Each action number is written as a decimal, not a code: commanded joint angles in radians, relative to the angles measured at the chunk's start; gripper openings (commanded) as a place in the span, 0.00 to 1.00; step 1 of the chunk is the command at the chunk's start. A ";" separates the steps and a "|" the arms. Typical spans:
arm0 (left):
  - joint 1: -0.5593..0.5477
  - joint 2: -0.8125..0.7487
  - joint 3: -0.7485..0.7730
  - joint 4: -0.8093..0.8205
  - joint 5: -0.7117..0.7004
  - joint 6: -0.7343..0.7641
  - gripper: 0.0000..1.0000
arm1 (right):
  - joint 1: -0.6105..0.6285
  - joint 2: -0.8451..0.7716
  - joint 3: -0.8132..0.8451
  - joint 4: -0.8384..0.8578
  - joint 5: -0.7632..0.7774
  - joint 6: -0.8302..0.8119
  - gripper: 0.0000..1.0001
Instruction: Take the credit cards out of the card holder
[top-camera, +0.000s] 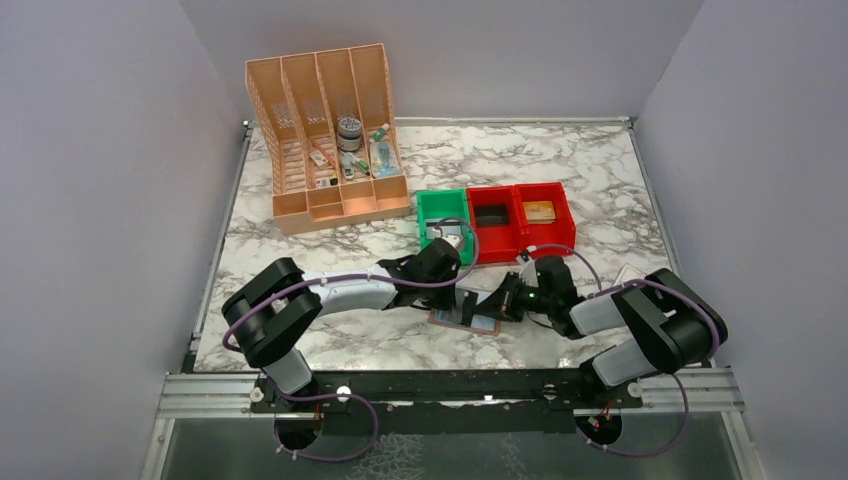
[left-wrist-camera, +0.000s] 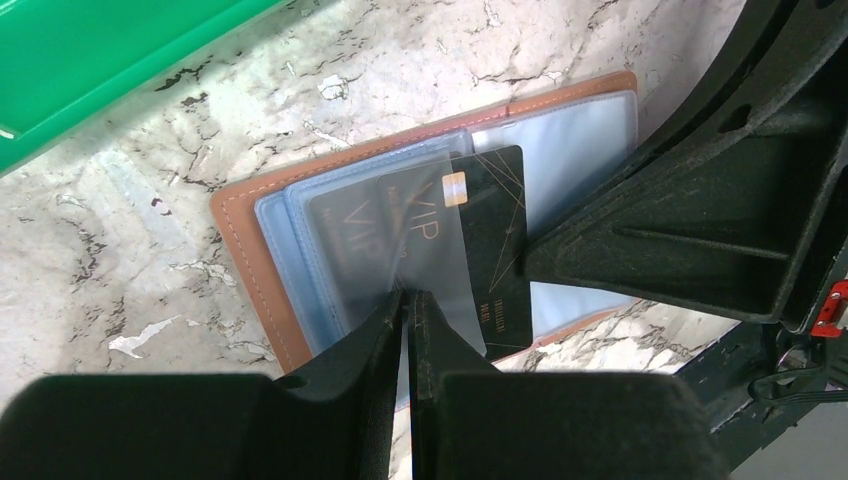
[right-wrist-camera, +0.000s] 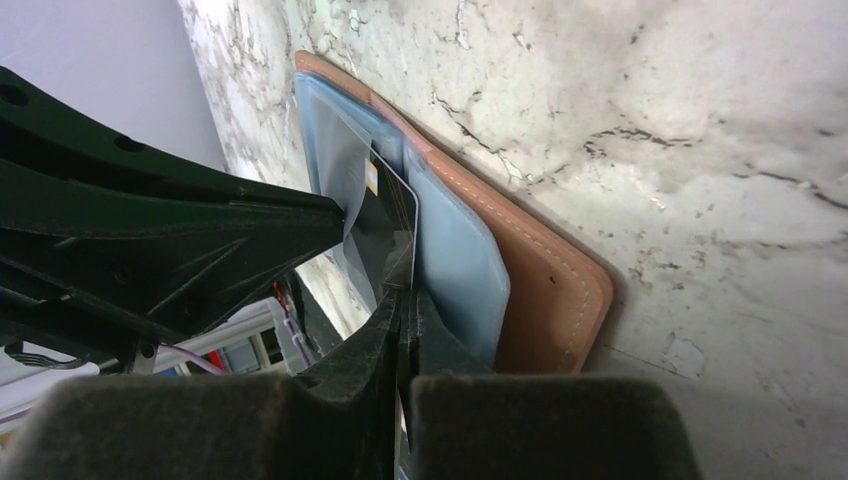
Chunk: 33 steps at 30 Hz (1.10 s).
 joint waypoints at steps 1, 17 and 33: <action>-0.016 0.013 -0.027 -0.040 0.005 0.004 0.12 | 0.020 -0.075 0.065 -0.097 0.041 -0.052 0.01; -0.018 -0.032 -0.020 -0.045 0.028 0.022 0.31 | 0.011 -0.142 0.075 -0.224 0.081 -0.085 0.08; -0.019 -0.050 -0.027 -0.053 0.022 0.046 0.42 | 0.011 -0.101 0.077 -0.228 0.066 -0.104 0.26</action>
